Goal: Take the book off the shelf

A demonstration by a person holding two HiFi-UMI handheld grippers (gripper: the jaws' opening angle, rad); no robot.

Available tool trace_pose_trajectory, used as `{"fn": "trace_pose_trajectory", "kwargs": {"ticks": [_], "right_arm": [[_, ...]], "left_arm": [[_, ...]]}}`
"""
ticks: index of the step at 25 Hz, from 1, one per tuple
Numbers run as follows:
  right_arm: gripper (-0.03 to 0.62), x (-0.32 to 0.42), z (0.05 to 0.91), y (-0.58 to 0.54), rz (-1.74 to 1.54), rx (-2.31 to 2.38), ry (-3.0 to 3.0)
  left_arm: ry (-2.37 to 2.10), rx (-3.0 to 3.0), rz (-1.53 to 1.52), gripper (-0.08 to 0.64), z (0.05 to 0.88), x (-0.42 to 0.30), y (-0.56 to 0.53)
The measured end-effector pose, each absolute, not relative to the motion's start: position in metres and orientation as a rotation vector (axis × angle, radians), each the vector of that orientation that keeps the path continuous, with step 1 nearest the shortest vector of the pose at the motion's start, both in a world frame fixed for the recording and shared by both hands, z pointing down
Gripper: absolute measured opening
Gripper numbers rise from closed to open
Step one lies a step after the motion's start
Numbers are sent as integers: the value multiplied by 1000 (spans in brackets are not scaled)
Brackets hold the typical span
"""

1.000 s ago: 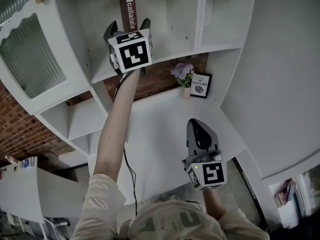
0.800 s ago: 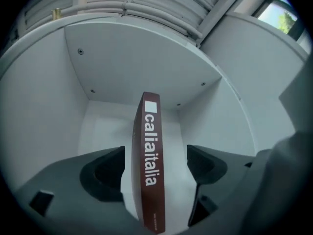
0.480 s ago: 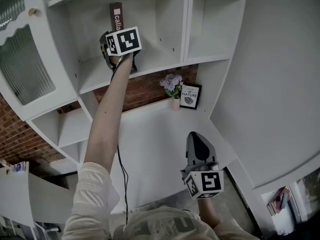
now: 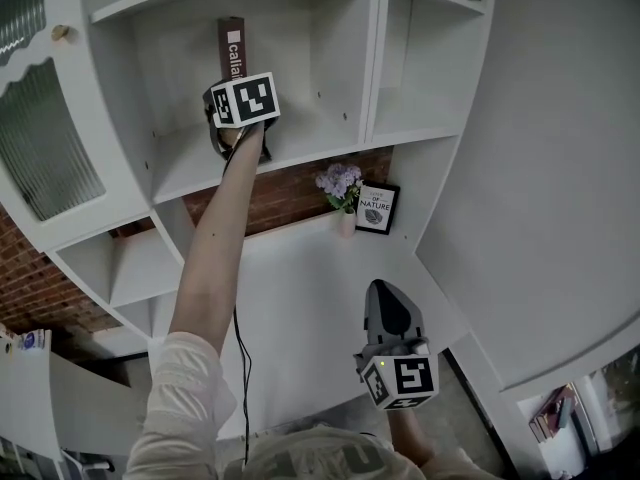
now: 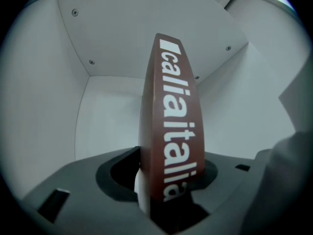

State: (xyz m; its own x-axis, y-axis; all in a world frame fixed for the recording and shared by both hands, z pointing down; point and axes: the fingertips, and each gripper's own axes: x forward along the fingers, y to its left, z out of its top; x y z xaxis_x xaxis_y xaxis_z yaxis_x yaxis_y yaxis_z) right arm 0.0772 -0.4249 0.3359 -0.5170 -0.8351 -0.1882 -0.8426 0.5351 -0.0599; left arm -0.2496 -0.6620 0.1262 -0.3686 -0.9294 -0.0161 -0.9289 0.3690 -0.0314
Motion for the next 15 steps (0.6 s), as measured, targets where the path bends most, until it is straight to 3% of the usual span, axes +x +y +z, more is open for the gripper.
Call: {"fn": "trace_pose_trajectory", "kwargs": {"ticks": [10,15], "right_arm": [[14,59,322,-420,87,-1379,2585],[14,51,320,-411,88,-1337,2595]], "left_arm": [[2622,-1677,-13,145,127,-260,-657],[2642,-1669,29,143,129,-264,-650]]}}
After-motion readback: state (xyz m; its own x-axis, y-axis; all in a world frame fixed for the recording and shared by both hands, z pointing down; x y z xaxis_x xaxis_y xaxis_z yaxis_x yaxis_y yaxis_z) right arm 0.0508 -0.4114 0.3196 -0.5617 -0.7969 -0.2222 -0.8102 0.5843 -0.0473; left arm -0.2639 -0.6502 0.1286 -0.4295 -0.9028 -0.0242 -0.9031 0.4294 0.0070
